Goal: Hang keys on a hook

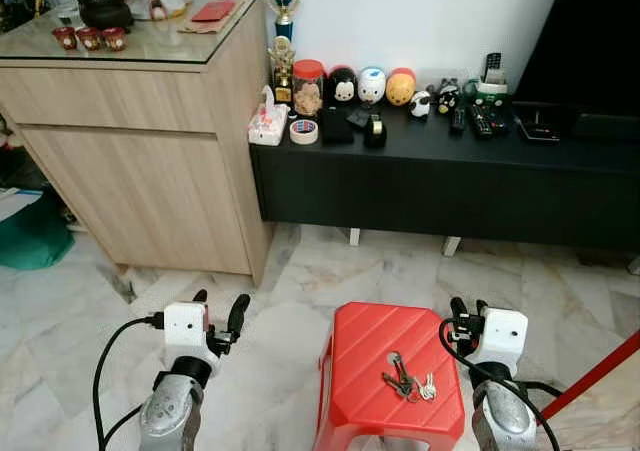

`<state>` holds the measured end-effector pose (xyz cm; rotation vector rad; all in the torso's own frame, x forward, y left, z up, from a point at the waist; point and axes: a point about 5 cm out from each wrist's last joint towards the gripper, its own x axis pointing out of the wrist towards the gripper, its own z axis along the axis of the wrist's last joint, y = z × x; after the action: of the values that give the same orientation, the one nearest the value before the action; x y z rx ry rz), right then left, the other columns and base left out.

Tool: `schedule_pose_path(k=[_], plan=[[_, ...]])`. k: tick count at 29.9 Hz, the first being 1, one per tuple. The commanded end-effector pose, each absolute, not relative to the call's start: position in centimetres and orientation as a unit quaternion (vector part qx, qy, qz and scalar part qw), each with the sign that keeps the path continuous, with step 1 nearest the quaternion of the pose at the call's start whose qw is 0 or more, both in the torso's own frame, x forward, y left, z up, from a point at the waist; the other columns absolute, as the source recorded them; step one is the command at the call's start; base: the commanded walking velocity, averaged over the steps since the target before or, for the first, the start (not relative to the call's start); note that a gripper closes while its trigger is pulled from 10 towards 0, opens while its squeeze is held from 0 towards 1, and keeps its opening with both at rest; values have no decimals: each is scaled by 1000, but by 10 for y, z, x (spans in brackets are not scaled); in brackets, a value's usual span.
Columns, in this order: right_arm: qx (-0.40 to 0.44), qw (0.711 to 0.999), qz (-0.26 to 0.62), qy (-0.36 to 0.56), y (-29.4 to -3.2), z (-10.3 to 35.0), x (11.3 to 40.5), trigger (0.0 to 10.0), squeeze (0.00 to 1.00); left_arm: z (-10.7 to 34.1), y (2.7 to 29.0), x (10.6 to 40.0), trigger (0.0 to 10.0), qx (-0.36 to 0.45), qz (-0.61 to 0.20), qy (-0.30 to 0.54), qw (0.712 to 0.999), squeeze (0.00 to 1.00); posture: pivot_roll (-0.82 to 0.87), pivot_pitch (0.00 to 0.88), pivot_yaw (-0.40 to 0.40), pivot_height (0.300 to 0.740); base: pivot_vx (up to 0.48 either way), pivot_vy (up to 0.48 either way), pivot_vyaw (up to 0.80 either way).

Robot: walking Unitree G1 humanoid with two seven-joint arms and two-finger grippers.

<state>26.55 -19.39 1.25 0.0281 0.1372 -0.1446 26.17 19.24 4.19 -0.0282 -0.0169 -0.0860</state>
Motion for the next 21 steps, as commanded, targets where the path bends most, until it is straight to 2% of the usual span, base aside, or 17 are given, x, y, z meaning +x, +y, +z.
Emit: schedule_pose_path(k=[1,4,14,21], plan=[[9,994,-82,73,-197,15,270,10000,0,42,191,262,10000,-19,-43,-3,999,0,21,0,-21,740,0,0,0],[15,993,-86,80,-195,14,272,10000,0,43,192,263,10000,-19,-41,-3,999,0,23,0,-23,735,0,0,0],[21,994,-76,81,-187,16,275,10000,0,45,190,265,10000,-23,-43,-1,999,0,27,0,-28,671,0,0,0],[24,993,-78,83,-187,15,274,10000,0,44,191,264,10000,-20,-46,6,999,0,24,0,-21,671,0,0,0]])
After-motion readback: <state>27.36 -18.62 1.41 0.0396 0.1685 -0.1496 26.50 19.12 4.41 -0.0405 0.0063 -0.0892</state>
